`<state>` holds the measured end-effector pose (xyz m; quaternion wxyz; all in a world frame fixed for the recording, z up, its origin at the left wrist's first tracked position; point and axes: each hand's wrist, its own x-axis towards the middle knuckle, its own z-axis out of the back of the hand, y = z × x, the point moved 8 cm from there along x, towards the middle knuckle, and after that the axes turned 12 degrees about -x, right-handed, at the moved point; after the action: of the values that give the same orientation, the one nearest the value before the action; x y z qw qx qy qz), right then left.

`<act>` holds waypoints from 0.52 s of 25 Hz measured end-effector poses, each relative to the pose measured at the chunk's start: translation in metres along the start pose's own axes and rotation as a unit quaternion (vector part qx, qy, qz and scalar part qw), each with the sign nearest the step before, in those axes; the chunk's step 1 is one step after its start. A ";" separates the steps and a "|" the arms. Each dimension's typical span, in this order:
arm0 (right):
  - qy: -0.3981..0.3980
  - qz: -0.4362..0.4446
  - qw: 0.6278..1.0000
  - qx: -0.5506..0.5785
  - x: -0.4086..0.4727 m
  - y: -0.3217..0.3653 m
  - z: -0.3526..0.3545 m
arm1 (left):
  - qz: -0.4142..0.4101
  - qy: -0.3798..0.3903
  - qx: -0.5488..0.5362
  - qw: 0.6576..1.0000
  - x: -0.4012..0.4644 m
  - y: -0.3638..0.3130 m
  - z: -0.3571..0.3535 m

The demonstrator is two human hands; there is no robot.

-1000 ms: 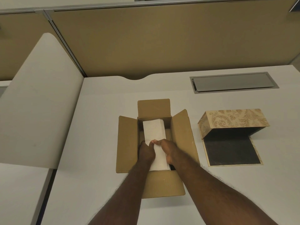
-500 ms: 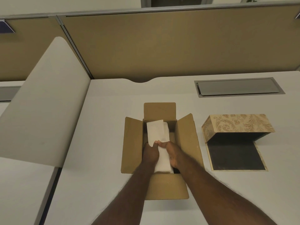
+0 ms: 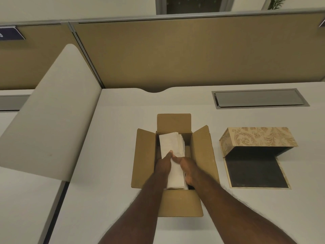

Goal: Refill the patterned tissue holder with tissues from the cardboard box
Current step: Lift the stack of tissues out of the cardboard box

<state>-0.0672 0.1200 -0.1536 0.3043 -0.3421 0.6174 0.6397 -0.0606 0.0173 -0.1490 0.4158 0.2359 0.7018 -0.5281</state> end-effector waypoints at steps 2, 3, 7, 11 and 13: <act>0.000 -0.002 1.000 -0.010 0.000 0.000 0.001 | 0.014 0.019 -0.029 0.999 0.001 0.000 -0.003; 0.001 -0.002 1.000 -0.014 0.000 0.000 0.001 | 0.019 0.029 -0.038 0.999 0.001 0.000 -0.006; 0.010 0.007 1.000 -0.020 0.000 0.002 0.002 | 0.040 0.048 -0.038 0.997 0.005 -0.002 -0.011; 0.014 0.003 1.000 -0.022 0.002 0.000 0.001 | 0.069 0.055 -0.052 0.995 0.010 -0.007 -0.016; 0.007 0.000 0.999 -0.037 0.002 -0.001 0.001 | 0.070 0.049 -0.051 0.995 0.012 -0.005 -0.017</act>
<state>-0.0674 0.1207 -0.1559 0.2876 -0.3576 0.5952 0.6597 -0.0772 0.0298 -0.1547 0.4280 0.2883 0.7292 -0.4494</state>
